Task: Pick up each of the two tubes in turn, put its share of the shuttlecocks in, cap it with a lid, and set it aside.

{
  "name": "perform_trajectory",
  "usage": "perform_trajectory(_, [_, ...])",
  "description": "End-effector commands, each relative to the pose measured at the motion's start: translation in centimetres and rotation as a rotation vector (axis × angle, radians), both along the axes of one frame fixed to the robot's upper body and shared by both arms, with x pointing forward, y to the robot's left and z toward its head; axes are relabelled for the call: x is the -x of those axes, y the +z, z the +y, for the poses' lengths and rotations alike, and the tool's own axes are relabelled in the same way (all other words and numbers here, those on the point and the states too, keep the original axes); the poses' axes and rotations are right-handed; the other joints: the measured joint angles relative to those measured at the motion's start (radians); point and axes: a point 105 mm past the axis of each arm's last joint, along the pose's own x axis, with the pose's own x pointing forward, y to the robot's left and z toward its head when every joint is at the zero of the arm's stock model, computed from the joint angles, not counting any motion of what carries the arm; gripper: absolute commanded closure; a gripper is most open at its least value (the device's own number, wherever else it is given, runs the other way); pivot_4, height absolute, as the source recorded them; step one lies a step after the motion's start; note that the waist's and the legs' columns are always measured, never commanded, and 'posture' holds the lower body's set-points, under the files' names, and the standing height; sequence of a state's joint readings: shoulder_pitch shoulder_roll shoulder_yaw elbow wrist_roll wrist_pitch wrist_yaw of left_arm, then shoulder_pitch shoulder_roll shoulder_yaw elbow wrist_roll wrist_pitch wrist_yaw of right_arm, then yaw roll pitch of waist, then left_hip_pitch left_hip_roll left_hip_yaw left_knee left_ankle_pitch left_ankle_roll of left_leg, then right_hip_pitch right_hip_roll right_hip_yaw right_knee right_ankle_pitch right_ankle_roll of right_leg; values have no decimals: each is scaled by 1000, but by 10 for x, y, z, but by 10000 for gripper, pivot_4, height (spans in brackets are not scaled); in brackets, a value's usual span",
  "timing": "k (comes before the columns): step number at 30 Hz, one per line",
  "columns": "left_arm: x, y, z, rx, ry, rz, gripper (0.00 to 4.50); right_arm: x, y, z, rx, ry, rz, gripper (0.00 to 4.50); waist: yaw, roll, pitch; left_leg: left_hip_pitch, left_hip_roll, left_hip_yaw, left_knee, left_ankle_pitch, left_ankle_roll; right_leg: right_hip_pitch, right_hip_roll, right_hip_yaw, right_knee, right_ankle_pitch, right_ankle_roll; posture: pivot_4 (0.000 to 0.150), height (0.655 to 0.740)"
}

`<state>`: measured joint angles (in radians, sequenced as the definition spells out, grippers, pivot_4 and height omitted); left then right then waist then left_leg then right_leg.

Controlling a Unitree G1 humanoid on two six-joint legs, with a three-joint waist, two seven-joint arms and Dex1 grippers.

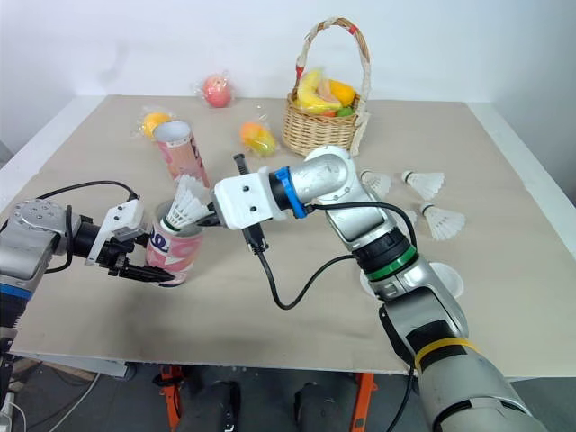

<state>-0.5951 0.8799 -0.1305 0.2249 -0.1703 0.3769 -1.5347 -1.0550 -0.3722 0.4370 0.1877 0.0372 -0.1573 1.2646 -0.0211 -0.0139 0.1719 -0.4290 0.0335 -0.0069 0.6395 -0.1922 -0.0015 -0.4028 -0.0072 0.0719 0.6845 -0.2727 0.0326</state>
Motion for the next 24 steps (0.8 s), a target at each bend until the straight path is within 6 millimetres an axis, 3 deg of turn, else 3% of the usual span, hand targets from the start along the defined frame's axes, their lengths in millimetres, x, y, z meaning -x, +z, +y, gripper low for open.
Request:
perform_trajectory(1, [5, -9, -7, -2, -31, 35, 13657, 2, 11, 3, 0, 23, -42, 38339, 0, 0, 0, 0, 0, 0, 0, 0, 0, 0, 0, 0, 0, 0, 0, 1500, 7400])
perform_trajectory(6, [5, -10, -8, 0, -34, 37, 13657, 3, 21, -7, -45, 7, 8, 17623, 0, 0, 0, 0, 0, 0, 0, 0, 0, 0, 0, 0, 0, 0, 0, 1500, 7400])
perform_trajectory(10, [4, -11, -10, 2, -39, 36, 13657, -10, 44, -43, -188, -121, 127, 17623, 3, 0, 0, -1, -1, -2, 0, 0, 0, 0, -1, -1, 0, 0, 0, 1500, 7400])
perform_trajectory(14, [6, -13, -10, 3, -42, 39, 13657, -25, 54, -100, -457, -356, 272, 17623, 2, -1, 0, -1, -3, -2, 0, 0, 0, 1, -7, -3, 0, -1, 2, 1500, 7400])
perform_trajectory(18, [8, -14, -8, 3, -43, 44, 13657, -31, 36, -157, -685, -642, 356, 17623, 3, -1, -1, -1, -5, -2, -2, 0, 0, 1, -8, -3, 0, -1, 2, 1500, 7400])
perform_trajectory(24, [7, -15, -10, 0, -56, 50, 13657, -4, -18, -232, -728, -1013, 412, 17623, 1, 0, -1, -2, -7, -2, -2, 0, 0, 1, -8, -2, 0, -3, 4, 1500, 7400])
